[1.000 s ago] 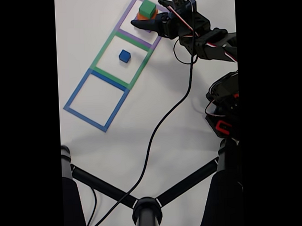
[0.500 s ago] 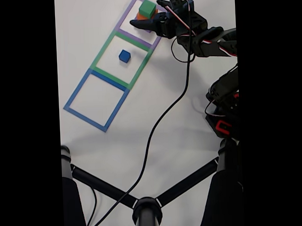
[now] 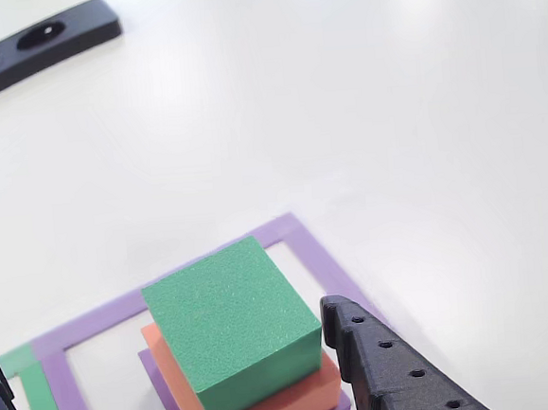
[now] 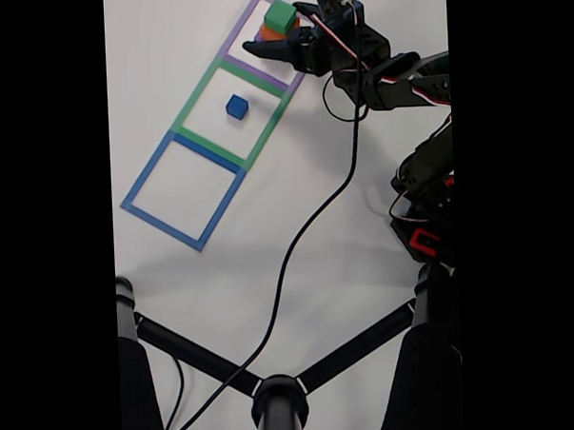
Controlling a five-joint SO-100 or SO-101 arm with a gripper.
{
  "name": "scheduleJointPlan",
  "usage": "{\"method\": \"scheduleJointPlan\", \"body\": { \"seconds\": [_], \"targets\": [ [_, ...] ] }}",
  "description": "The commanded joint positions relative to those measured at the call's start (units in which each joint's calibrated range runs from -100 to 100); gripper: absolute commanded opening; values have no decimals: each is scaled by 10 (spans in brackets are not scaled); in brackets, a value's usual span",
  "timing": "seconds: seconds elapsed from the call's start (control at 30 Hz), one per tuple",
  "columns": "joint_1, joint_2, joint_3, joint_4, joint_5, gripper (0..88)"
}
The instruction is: Tower of hanoi
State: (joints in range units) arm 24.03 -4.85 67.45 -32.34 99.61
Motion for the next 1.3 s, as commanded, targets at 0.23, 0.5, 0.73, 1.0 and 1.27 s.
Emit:
{"method": "scheduleJointPlan", "body": {
  "seconds": [0.23, 0.5, 0.73, 1.0, 1.27],
  "targets": [
    [-9, 1, -27, -14, 4, 312],
    [-14, 7, -28, -14, 4, 217],
    [-22, 9, -30, -19, 4, 169],
    [-26, 9, -31, -19, 4, 100],
    [-30, -12, -33, 1, 4, 78]
  ]
}}
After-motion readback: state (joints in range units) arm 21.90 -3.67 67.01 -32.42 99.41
